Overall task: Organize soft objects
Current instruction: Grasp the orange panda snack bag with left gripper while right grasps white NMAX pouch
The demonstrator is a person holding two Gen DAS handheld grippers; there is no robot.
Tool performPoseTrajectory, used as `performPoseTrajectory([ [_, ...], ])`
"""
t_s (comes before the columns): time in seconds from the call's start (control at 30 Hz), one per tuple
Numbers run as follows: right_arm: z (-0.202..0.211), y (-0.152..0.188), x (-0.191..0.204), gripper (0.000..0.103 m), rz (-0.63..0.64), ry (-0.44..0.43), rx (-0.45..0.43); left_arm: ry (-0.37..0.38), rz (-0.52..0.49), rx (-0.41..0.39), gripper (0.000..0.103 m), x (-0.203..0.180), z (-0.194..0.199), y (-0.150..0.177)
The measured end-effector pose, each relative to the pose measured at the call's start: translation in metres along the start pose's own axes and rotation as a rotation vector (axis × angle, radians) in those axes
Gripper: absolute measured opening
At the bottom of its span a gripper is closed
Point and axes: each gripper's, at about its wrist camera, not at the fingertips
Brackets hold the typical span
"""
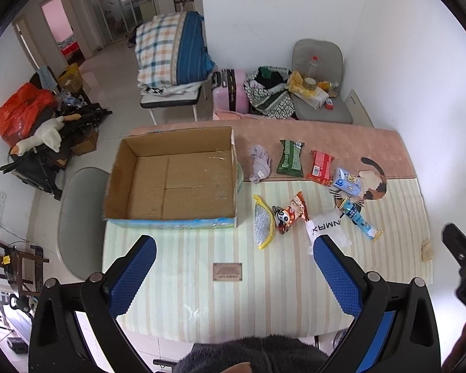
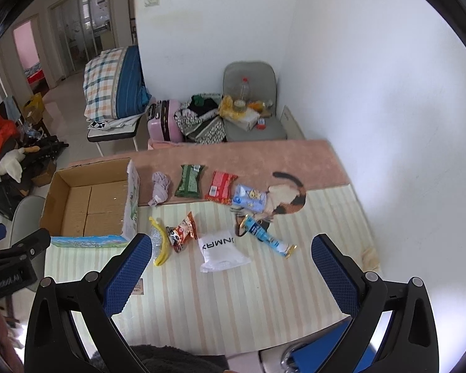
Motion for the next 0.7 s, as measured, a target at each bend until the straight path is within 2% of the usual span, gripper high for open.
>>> performPoseTrajectory([
  [0.13,-0.062,0.011,-0.023,0.103,-0.023,0.039,0.097,-0.011,-0.072,0.091,0.103,-0.023,-0.071,-0.004],
  [0.17,-0.08,0.015,-0.029,0.103,-0.037,0.042,0.127,0.014,-0.079,0.13,0.103,-0.029,-0.092,-0.002],
  [0.3,-0.168,0.05,-0.036,0.103,-0.028,-0.016,0.273,0.051,-0.122,0.256,0.103,-0.056,-0.166,0.011],
  [0.47,-0.282,0.11,-0.003,0.103,0.075,-0.111,0.434,0.022,-0.309,0.333,0.103,-0.093,-0.242,0.028],
  [0.6,-0.353,0.153,0.024,0.103,0.127,-0.134,0.536,0.04,-0.431,0.396,0.103,-0.108,-0.284,0.039],
  [0.7,-0.39,0.18,0.034,0.103,0.126,-0.156,0.622,0.05,-0.525,0.431,0.103,-0.119,-0.307,0.047],
])
Point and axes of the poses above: each gripper's, at about its wrist camera, not at the fingertips, and z roughly against the way its jaws point, x to its left, y to its underside, and after that the axes turned 15 degrees about -x, right-handed
